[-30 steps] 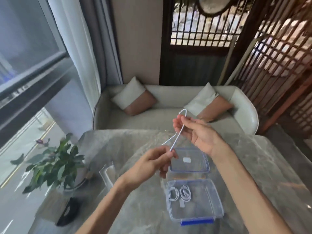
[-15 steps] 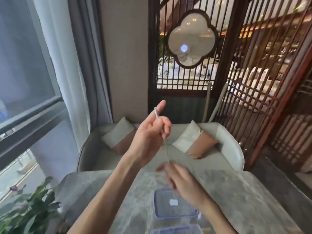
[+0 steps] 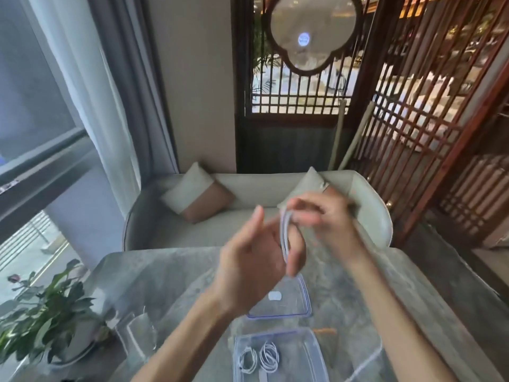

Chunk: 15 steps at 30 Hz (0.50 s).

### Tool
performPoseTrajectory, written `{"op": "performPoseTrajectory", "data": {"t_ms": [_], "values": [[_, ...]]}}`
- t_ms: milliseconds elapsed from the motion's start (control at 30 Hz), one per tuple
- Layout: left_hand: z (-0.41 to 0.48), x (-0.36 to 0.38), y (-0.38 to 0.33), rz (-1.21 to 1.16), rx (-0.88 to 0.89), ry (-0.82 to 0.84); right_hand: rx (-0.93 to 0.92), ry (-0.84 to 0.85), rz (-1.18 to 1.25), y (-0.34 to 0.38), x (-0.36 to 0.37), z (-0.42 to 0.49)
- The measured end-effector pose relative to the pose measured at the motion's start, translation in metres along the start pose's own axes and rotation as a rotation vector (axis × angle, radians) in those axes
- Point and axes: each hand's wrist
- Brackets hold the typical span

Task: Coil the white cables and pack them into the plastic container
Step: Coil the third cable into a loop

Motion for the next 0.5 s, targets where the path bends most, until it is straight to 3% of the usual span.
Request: {"op": "performPoseTrajectory", "data": {"t_ms": [100, 167, 233, 300, 367, 433, 500], "values": [[0.019, -0.022, -0.013, -0.130, 0.080, -0.245, 0.197, 0.168, -0.117, -0.034, 0.040, -0.033], [0.033, -0.035, -0.010, 0.127, 0.025, -0.473, 0.139, 0.266, -0.304, -0.038, 0.040, -0.062], [0.028, -0.041, 0.005, 0.421, -0.180, -0.505, 0.027, 0.195, -0.517, -0.033, 0.018, -0.065], [0.015, -0.034, 0.026, 0.629, -0.356, -0.363, -0.153, -0.016, -0.750, -0.019, -0.014, -0.046], [-0.010, -0.024, 0.044, 0.615, -0.413, -0.088, -0.326, -0.179, -0.757, -0.013, -0.043, -0.020], [-0.020, -0.015, 0.046, 0.326, -0.413, 0.050, -0.284, -0.215, -0.526, -0.019, -0.054, 0.006], [-0.008, -0.010, 0.035, -0.070, -0.303, 0.089, -0.077, -0.131, -0.433, -0.035, -0.037, 0.024]]}}
Point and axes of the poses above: each hand's wrist, its own z-axis towards the middle knuckle, its own x-axis out of the palm, y = z × x, and after that the axes turned 3 degrees about x, right-handed
